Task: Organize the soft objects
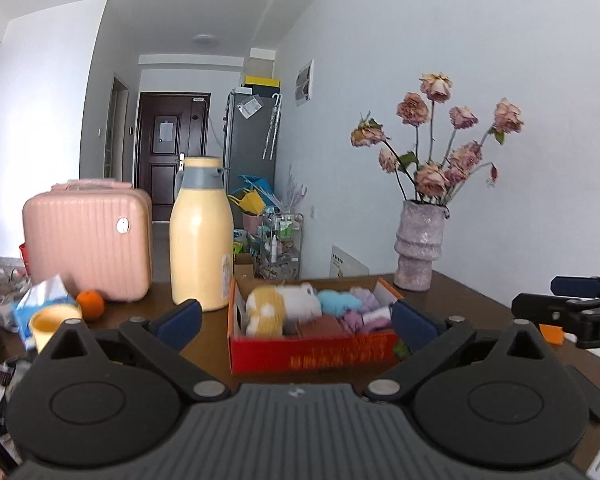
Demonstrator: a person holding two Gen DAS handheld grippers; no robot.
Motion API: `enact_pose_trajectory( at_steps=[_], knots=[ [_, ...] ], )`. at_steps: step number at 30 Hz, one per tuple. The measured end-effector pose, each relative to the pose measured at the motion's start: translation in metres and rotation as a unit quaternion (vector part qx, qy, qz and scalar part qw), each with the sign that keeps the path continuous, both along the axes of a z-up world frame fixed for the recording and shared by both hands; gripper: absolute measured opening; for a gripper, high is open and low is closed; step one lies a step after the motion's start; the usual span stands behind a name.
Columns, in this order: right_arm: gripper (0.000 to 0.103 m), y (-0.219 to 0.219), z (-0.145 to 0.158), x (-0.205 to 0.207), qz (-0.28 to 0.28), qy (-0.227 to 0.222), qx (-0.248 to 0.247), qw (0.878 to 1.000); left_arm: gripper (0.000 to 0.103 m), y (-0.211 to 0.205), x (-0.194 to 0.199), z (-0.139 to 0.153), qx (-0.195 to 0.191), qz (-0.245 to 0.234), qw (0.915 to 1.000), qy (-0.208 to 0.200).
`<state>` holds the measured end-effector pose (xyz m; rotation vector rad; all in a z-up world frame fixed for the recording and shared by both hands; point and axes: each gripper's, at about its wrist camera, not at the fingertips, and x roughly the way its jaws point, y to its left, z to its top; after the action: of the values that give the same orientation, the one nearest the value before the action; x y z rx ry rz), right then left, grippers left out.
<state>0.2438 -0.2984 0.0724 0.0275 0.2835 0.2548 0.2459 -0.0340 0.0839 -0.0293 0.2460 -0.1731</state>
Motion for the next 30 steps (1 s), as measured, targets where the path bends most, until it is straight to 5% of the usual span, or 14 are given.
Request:
enact_pose_trajectory(
  at_steps=[7,17,23,30],
  knots=[
    [0.102,0.017,-0.049,-0.084,-0.009,-0.027,-0.016,0.999,0.103,0.003,-0.066,-0.041,0.003,-0.002,1.0000,0.004],
    [0.102,0.042,-0.112,-0.171,-0.005,0.010,0.004,1.000,0.103,0.017,-0.156,-0.089,0.017,0.032,0.9993,0.004],
    [0.103,0.064,-0.116,-0.213,0.025,-0.003,-0.013,1.000,0.103,0.031,-0.191,-0.103,-0.002,0.034,0.9990,0.030],
    [0.103,0.065,-0.108,-0.217,0.003,-0.015,-0.014,1.000,0.103,0.022,-0.198,-0.094,0.002,0.016,0.9998,0.014]
  ],
)
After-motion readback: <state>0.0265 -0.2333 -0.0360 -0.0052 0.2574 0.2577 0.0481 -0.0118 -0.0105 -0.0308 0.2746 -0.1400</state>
